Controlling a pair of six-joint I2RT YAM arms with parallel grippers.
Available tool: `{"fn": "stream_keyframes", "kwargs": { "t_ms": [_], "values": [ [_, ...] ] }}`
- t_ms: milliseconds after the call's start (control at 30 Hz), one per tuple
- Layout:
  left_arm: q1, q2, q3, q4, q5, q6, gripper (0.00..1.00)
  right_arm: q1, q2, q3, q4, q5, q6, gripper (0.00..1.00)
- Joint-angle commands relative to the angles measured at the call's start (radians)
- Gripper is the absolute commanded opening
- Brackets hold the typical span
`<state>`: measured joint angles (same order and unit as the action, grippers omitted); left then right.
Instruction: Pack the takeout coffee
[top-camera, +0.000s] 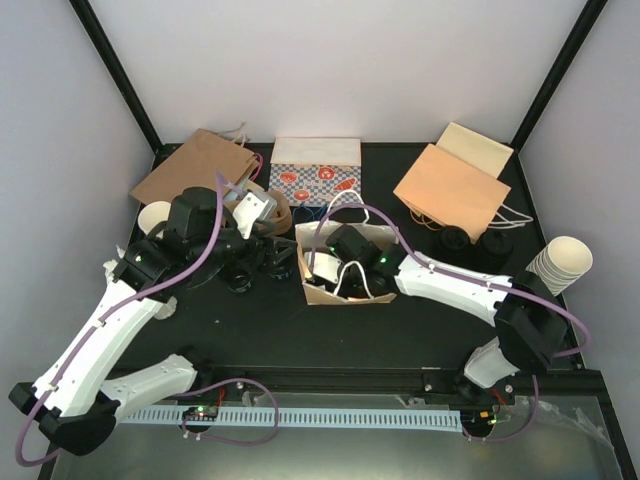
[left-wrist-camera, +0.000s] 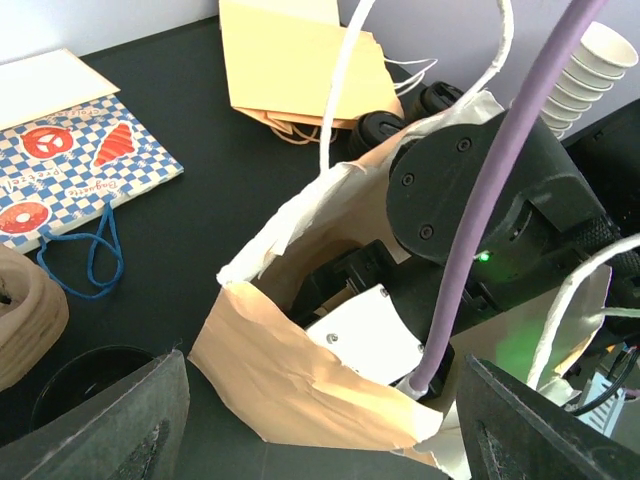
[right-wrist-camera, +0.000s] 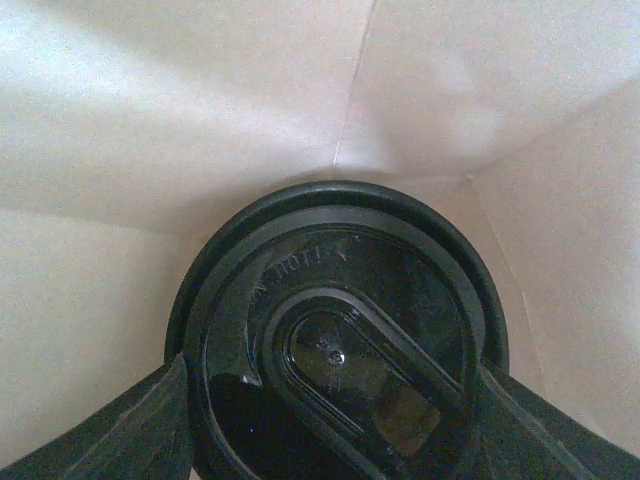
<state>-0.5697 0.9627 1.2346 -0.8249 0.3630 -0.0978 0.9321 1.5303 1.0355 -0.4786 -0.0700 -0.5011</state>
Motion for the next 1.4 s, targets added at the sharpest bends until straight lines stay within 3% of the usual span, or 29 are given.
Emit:
{"fn": "stream_keyframes", "kwargs": {
  "t_ms": [0,167,433,467,533,567,767,1167,1367],
  "values": [
    [0.0,-0.012,0.003,0.01,0.015,-0.011,0.76,-0.032,0.052,-0.012,-0.196,-0.039,-0.021,0.39],
    [-0.001,-0.013,0.002,0.005,0.019,-0.016,0.76,-0.052,0.088,0.069,-0.286,-0.112,-0.021,0.4],
    [0.0,-0.027,-0.005,-0.001,0.012,-0.021,0.75,-0.052,0.048,0.124,-0.324,-0.09,-0.012,0.6],
    [0.0,-0.026,-0.003,0.0,0.012,-0.021,0.75,-0.052,0.04,0.136,-0.33,-0.091,-0.013,0.66],
    [-0.001,-0.027,-0.002,0.0,0.014,-0.026,0.76,-0.053,0.029,0.164,-0.35,-0.098,-0.018,0.95],
    [-0.001,-0.027,-0.002,0.001,0.015,-0.028,0.76,-0.052,0.028,0.18,-0.365,-0.109,-0.022,0.99],
    [0.0,-0.034,-0.012,0.002,0.02,-0.034,0.76,-0.053,0.011,0.249,-0.378,-0.115,-0.001,1.0],
    [-0.001,-0.056,-0.058,0.012,0.024,-0.037,0.77,-0.052,-0.103,0.283,-0.336,0.015,0.101,1.0],
    [-0.001,-0.062,-0.084,0.008,-0.013,-0.057,0.86,-0.052,-0.196,0.318,-0.324,0.021,0.226,1.0]
  ]
}}
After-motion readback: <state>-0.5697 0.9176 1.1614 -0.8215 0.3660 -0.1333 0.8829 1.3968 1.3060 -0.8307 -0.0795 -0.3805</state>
